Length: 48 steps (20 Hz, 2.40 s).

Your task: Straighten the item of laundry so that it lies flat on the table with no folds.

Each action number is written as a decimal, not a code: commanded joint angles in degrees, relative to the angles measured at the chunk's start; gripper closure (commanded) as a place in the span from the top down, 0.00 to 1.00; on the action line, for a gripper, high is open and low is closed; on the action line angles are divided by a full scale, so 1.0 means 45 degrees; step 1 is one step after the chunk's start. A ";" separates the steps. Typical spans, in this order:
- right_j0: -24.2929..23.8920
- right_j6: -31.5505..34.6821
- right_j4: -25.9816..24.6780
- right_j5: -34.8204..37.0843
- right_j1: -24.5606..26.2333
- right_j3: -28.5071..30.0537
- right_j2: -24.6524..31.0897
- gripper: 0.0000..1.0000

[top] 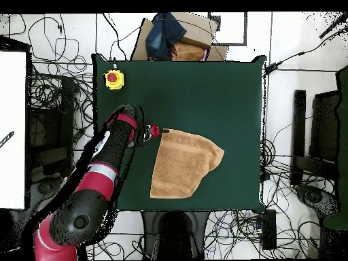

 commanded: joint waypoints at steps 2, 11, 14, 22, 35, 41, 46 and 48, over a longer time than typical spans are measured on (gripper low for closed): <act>-0.0739 -0.0096 -0.0472 0.0293 0.1497 0.1033 0.1643 1.00; -0.0753 -0.0299 -0.0482 0.1200 0.1652 0.0860 0.1472 1.00; -0.0783 -0.0527 -0.0501 0.1291 0.1669 0.0881 0.1555 1.00; -0.0917 -0.1336 -0.0537 0.1863 0.1689 0.0877 0.1787 1.00; -0.0987 -0.0868 -0.0507 0.2453 0.1955 0.0395 0.1595 1.00; -0.1014 0.0407 -0.0616 -0.0808 0.1595 0.0733 0.1974 1.00; -0.1022 0.0600 -0.0732 -0.1904 0.1428 0.0937 0.2182 1.00; -0.1053 0.0659 -0.0754 -0.1885 0.1536 0.0762 0.2159 1.00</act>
